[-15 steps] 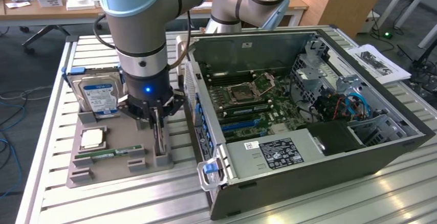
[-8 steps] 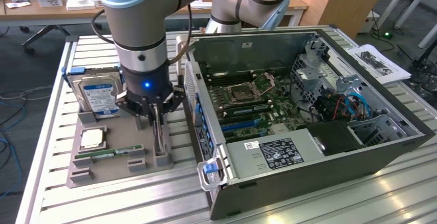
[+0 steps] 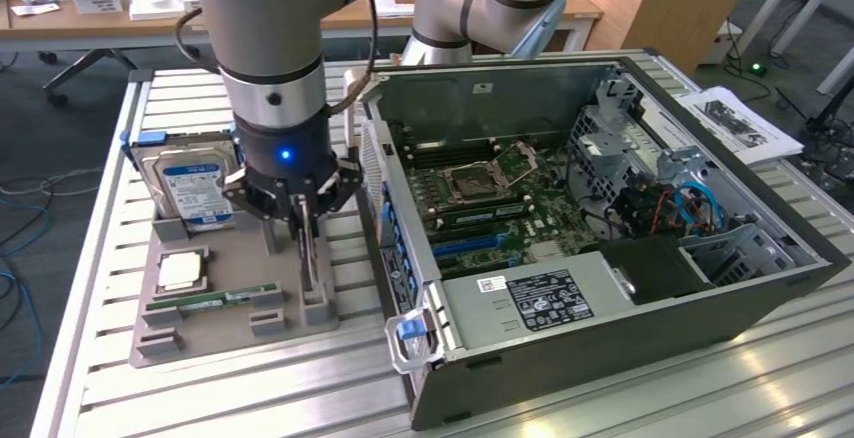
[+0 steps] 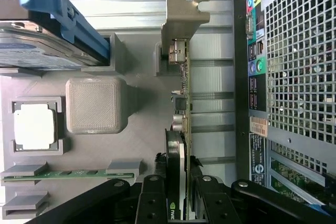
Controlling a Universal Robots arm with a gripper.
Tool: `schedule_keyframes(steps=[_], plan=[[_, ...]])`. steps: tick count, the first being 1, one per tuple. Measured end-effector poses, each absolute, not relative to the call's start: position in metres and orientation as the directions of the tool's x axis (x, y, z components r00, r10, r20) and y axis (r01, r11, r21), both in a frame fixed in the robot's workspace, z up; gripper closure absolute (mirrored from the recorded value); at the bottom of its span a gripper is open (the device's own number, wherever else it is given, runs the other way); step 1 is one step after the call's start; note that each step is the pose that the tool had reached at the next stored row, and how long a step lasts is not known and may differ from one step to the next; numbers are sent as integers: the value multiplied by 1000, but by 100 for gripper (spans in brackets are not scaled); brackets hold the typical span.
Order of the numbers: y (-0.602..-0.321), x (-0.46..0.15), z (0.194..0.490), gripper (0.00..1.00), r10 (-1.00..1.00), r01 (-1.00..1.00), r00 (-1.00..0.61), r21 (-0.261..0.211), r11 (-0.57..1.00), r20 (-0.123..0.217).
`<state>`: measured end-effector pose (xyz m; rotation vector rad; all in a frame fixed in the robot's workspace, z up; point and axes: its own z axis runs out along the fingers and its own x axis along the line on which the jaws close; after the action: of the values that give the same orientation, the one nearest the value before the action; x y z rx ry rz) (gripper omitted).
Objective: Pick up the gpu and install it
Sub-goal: 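Pick up the gpu and move the gpu toward the slot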
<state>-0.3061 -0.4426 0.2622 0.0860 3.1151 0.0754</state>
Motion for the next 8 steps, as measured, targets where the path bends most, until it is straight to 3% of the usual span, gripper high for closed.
schedule_keyframes(steps=[8], plan=[[-443,-306,270,73,56,55,-998,49,997,-23]])
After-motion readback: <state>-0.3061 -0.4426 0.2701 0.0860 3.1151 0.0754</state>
